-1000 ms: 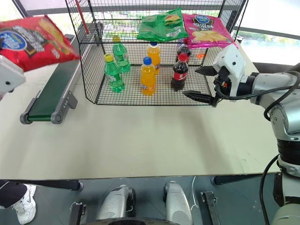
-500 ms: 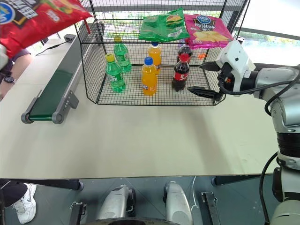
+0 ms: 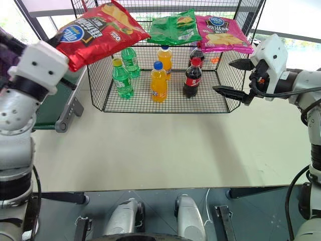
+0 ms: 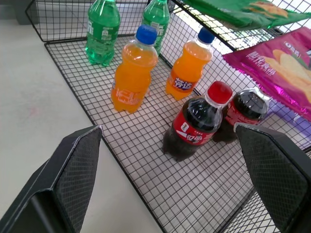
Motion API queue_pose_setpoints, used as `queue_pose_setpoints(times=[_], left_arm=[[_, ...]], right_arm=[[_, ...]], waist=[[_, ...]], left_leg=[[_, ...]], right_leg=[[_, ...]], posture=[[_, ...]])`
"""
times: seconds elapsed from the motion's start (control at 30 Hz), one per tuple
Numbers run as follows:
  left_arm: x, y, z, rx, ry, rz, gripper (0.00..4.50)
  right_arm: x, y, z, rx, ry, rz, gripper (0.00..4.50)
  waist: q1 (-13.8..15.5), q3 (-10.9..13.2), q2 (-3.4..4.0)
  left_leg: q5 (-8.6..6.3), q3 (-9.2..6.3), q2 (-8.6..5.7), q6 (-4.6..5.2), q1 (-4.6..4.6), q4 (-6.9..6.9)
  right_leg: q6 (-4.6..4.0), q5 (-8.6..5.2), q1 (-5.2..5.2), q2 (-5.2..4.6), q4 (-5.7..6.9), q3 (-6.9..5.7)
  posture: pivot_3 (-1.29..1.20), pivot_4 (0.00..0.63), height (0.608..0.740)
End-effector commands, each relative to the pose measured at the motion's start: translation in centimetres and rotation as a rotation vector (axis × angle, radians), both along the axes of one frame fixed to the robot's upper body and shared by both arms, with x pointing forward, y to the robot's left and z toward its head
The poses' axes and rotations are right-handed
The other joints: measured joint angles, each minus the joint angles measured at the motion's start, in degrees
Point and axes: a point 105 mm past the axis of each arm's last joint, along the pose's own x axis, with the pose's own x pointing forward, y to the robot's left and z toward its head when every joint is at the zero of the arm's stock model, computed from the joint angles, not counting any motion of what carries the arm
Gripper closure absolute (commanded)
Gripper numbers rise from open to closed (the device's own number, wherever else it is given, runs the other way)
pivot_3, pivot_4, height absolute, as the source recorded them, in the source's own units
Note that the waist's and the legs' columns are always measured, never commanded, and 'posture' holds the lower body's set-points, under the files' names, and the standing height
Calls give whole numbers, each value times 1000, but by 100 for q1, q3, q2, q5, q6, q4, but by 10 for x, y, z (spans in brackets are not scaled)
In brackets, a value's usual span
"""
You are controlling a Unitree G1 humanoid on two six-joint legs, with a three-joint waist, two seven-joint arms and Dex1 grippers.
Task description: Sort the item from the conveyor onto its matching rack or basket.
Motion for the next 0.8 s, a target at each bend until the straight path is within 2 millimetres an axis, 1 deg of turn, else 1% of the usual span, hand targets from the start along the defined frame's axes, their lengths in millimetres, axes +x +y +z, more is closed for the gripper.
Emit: queue_pose_setpoints(times=[0.03,0.07,0.17,0.23,0.3,0.37,0.43,0.53,0.63,0.7,0.8], left_arm=[[20,6,14,-15,-83,96,4436],[28,7,14,-9,-84,126,4436],[55,-1,14,-19,-83,157,4436],[68,-7,14,-30,-77,155,4436],[84,-19,9,-23,-38,139,4436],[96,-28,5,-13,-16,142,4436],[107,-40,3,-49,-4,135,4436],[115,-61,-2,-135,42,64,4436],[118,-75,-7,-253,83,14,4436],[120,-79,-10,-292,99,1,4436],[125,-77,-11,-307,92,47,4436]], right_arm=[[-12,-5,16,3,-71,-26,0],[-13,-6,15,2,-72,-37,0],[-17,-12,22,37,-119,-97,0],[-19,-11,25,56,-139,-113,0],[-22,-8,26,67,-152,-125,0],[-25,-7,27,75,-159,-135,0],[-28,-5,28,85,-163,-145,0],[-31,-2,28,94,-161,-152,0],[-33,-2,28,102,-158,-161,0],[-33,-2,28,105,-156,-165,0],[-34,-2,29,111,-159,-171,0]], waist=[[11,0,-1],[5,0,-1],[6,0,-1],[12,0,-1],[9,0,-1],[6,0,-1],[7,0,-1],[7,0,-2],[9,0,-2],[10,0,-2],[8,0,-3]], left_leg=[[0,-3,-1,0,0,2],[0,-3,-1,0,-1,2],[0,-3,-3,0,-1,2],[0,-3,-4,0,-1,3],[0,-4,-4,0,-1,3],[0,-5,-4,0,-1,3],[0,-5,-4,0,-1,3],[0,-5,-4,0,-3,3],[0,-7,-4,0,-6,2],[0,-7,-4,0,-6,2],[0,-9,-5,0,-4,3]], right_leg=[[0,0,3,0,-1,0],[1,0,4,0,-2,0],[13,6,5,0,-3,0],[16,8,6,-1,-2,0],[17,8,5,0,-1,0],[17,8,5,0,-2,0],[17,8,4,0,-2,0],[16,8,4,0,-3,0],[21,5,3,-1,-4,0],[22,5,3,-1,-4,0],[22,5,4,-1,-3,0]], posture=[[0,150,740],[0,150,740],[0,150,740],[0,150,740],[0,150,740],[0,150,740],[0,150,740],[0,150,740],[0,150,740],[0,150,740],[0,150,740]])
